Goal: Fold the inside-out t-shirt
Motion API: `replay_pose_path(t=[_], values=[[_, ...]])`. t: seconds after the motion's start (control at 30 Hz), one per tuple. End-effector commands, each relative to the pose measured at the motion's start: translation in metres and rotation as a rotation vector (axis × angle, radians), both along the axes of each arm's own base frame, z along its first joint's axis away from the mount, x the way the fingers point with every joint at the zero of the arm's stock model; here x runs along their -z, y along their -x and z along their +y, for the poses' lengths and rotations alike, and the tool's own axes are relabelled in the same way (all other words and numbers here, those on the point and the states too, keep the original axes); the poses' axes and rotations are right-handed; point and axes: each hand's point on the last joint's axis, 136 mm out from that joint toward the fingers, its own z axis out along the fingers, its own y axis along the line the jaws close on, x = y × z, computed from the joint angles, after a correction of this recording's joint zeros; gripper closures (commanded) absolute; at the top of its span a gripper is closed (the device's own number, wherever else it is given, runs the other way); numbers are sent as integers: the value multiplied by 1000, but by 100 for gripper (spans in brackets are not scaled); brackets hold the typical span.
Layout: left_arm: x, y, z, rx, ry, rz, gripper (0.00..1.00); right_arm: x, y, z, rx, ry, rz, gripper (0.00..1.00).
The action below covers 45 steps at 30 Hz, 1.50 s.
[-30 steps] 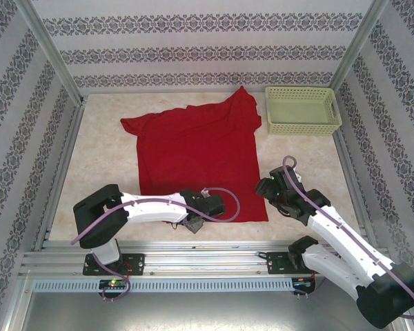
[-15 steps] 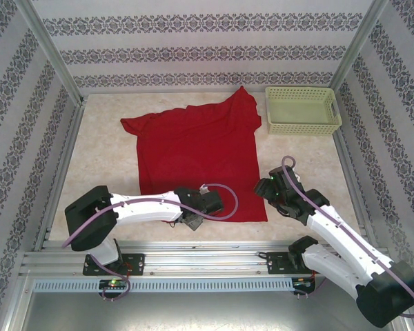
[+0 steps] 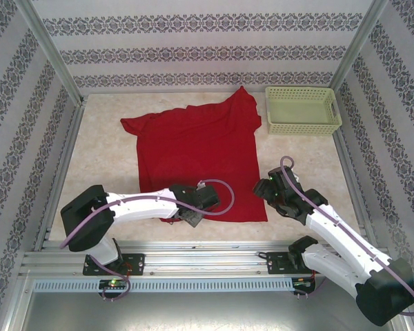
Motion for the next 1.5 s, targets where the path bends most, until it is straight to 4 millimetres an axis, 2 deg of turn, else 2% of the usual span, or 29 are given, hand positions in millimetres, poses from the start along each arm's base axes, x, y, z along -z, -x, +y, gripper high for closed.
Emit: replay_pose_path(t=[0.0, 0.13, 0.33, 0.47, 0.57, 0.8, 0.93, 1.0, 1.07, 1.13, 1.3, 1.4, 1.47], values=[[-11, -8, -2, -39, 80, -24, 100, 3, 0, 9, -37, -15, -5, 24], [-30, -20, 0, -126, 207, -53, 100, -3, -5, 38, -138, -52, -68, 24], [-52, -32, -4, -201, 387, -71, 100, -13, -10, 99, -342, -89, -163, 23], [-59, -38, -5, -226, 457, -66, 100, -18, -12, 136, -499, -34, -236, 14], [-64, -41, -6, -233, 484, -72, 100, -18, -11, 161, -608, -5, -283, 11], [-72, -48, -3, -264, 544, -81, 100, -1, -6, 202, -783, 26, -322, 9], [-76, -51, 1, -277, 560, -91, 100, 9, -7, 208, -797, 81, -328, 10], [-77, -53, 1, -277, 566, -93, 100, 16, -15, 202, -757, 139, -307, 15], [-78, -52, 1, -272, 565, -92, 100, 18, -20, 198, -731, 171, -308, 24], [-79, -52, 2, -267, 563, -93, 100, 15, -23, 196, -709, 179, -327, 38], [-73, -49, 1, -244, 562, -76, 100, 2, -30, 192, -676, 186, -360, 85], [-71, -43, -7, -204, 598, -51, 100, -9, -33, 195, -674, 150, -376, 97], [-69, -40, -9, -182, 613, -38, 99, -17, -33, 198, -675, 123, -387, 99]])
